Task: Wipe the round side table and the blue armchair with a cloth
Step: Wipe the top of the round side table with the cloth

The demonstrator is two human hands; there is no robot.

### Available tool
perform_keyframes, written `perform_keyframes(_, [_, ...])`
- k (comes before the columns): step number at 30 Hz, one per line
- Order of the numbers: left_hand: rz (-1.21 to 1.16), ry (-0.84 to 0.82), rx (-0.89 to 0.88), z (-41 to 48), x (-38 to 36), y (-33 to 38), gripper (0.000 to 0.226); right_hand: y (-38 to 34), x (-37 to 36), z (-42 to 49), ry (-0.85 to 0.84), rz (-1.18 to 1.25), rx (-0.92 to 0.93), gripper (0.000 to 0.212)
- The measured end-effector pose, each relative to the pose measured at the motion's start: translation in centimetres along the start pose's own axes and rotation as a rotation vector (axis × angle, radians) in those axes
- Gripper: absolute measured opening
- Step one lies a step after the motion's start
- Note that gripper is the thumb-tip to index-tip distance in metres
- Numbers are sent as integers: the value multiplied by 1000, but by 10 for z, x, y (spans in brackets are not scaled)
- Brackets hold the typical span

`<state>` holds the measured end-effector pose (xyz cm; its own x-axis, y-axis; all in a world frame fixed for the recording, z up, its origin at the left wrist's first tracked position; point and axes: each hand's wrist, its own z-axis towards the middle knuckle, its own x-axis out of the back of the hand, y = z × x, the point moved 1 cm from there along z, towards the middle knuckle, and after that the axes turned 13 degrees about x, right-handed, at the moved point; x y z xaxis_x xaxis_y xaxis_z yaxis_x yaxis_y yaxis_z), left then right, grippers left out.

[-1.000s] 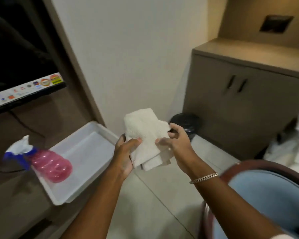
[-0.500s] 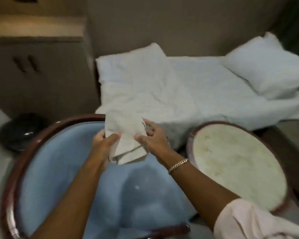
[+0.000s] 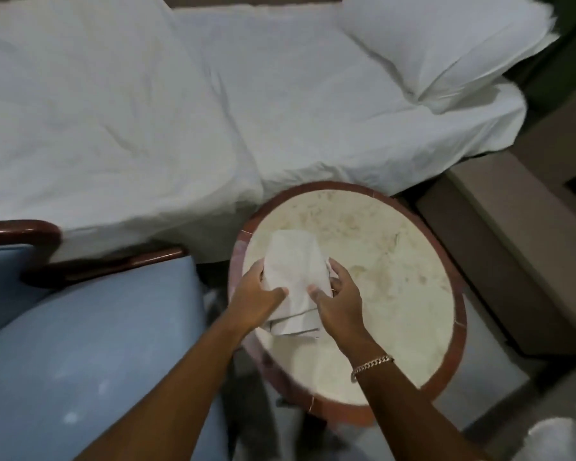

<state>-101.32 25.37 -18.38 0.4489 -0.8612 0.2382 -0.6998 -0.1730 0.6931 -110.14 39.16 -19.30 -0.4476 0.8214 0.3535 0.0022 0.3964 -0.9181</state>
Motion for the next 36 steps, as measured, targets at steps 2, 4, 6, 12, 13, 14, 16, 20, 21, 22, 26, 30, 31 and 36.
perform_keyframes(2, [-21, 29, 6, 45, -38, 7, 60, 38, 19, 49, -24, -27, -5, 65])
perform_keyframes(4, [-136, 6, 42, 91, -62, 6, 67, 73, 32, 94, -46, -84, -4, 70])
perform_keyframes(6, [-66, 90, 39, 128, -77, -9, 70, 101, 35, 130, -79, -229, 83, 77])
perform_keyframes(12, [926, 590, -326, 177, -109, -81, 66, 138, -21, 186, -272, -952, 635, 70])
perform_keyframes(13, [925, 615, -308, 183, -110, -82, 71, 138, -26, 203, -227, -962, 620, 69])
perform_keyframes(14, [910, 624, -283, 189, -109, -79, 76, 135, -31, 222, -177, -949, 571, 68])
perform_keyframes(16, [895, 629, -248, 201, -102, -70, 83, 122, -47, 255, -102, -908, 477, 68])
perform_keyframes(20, [926, 574, -265, 212, -86, -60, 85, 108, -70, 280, -345, -958, 811, 65])
perform_keyframes(21, [934, 564, -265, 213, -85, -60, 86, 110, -62, 293, -336, -974, 836, 64])
perform_keyframes(22, [943, 561, -263, 214, -84, -61, 86, 114, -53, 308, -250, -970, 729, 63])
perform_keyframes(26, [930, 547, -252, 214, -84, -58, 87, 110, -37, 325, -91, -917, 487, 65])
perform_keyframes(30, [931, 541, -252, 214, -82, -60, 87, 117, -8, 334, -335, -904, 743, 61])
perform_keyframes(31, [937, 540, -254, 215, -82, -59, 88, 119, 2, 337, -133, -827, 496, 60])
perform_keyframes(36, [959, 535, -294, 212, -80, -58, 88, 128, 8, 288, -424, -871, 759, 61])
